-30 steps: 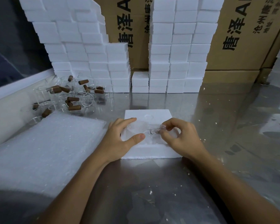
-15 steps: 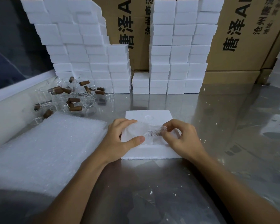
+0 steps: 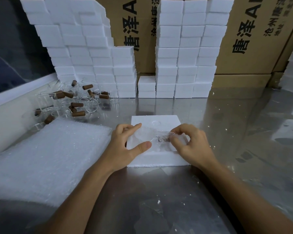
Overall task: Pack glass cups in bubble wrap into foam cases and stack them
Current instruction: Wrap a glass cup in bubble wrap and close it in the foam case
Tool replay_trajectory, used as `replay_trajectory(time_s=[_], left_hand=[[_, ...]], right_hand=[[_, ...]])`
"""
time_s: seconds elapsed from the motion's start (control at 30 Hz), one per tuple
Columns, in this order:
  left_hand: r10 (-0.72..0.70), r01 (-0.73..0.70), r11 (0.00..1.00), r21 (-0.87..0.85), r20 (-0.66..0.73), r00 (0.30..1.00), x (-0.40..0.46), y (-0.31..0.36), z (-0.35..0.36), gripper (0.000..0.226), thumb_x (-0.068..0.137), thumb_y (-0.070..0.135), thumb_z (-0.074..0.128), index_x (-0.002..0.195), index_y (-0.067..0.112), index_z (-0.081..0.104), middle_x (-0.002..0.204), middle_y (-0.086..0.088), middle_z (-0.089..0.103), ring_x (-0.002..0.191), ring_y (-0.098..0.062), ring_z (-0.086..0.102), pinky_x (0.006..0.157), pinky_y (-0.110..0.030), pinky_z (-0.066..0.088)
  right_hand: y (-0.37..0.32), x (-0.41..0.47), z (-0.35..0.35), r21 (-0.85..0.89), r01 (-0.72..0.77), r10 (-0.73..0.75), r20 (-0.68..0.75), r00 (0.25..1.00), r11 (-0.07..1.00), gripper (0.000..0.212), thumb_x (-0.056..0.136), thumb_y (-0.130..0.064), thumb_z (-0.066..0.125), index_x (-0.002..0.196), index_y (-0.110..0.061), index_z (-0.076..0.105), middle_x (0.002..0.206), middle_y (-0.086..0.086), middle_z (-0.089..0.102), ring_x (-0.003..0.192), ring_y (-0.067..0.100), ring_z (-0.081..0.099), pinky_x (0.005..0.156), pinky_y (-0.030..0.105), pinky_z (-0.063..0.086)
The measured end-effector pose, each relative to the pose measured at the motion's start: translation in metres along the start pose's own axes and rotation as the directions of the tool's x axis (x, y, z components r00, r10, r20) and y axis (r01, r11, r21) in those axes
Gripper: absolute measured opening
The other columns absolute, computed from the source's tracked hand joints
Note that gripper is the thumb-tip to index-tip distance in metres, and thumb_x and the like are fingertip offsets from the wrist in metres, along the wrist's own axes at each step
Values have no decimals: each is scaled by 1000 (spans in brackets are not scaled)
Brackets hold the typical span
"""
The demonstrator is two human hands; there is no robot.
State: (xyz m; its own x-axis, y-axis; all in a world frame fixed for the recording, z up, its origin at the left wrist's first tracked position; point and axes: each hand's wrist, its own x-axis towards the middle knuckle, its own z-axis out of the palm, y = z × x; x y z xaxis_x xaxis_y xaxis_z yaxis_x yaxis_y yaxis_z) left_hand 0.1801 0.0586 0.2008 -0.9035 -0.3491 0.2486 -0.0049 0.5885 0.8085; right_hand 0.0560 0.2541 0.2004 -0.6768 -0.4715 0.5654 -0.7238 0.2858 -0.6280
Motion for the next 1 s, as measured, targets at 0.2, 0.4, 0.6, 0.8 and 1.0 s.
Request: replay_trajectory(time_s=[0.2,0.4,0.6,0.8,1.0], left_hand=[[-85,72,986,-151,-82,993,4,-3,2,77,78,77,46,147,45,33,142,17,37,129,2,40,112,-31,30],[-110,53,940,-336,-152,982,6,0,3,74,83,75,38,149,41,28,110,44,38,86,38,40,83,-10,30],[44,-190,891,-413,-338,940,1,28,-8,41,89,54,39,128,46,47,128,27,57,123,5,51,96,-13,41],[80,-260,895,-363,-443,893,-5,42,-5,39,91,44,39,127,34,51,129,-1,56,122,-13,53,109,-41,43],[74,-273,886,-375,-467,881,-4,36,-3,36,90,37,47,117,19,63,103,5,67,97,-3,62,85,-16,49]], right_hand=[[0,4,1,181,-243,268,-135,954,953,21,94,-33,60,112,-25,65,112,-10,65,103,5,60,81,22,46],[-2,9,-3,414,-359,420,-63,905,836,33,98,-28,57,128,-15,60,120,-2,66,107,9,62,93,27,49],[-24,12,-17,569,-58,254,-271,928,820,30,86,-26,55,109,-11,67,105,-6,70,96,6,65,80,17,50],[-28,12,-15,561,49,205,-380,902,826,17,85,-15,54,89,-4,66,78,-6,63,74,-1,56,70,13,43],[-22,10,-12,568,14,215,-336,917,823,17,81,-15,56,73,-6,68,70,-3,66,72,5,58,69,15,44]])
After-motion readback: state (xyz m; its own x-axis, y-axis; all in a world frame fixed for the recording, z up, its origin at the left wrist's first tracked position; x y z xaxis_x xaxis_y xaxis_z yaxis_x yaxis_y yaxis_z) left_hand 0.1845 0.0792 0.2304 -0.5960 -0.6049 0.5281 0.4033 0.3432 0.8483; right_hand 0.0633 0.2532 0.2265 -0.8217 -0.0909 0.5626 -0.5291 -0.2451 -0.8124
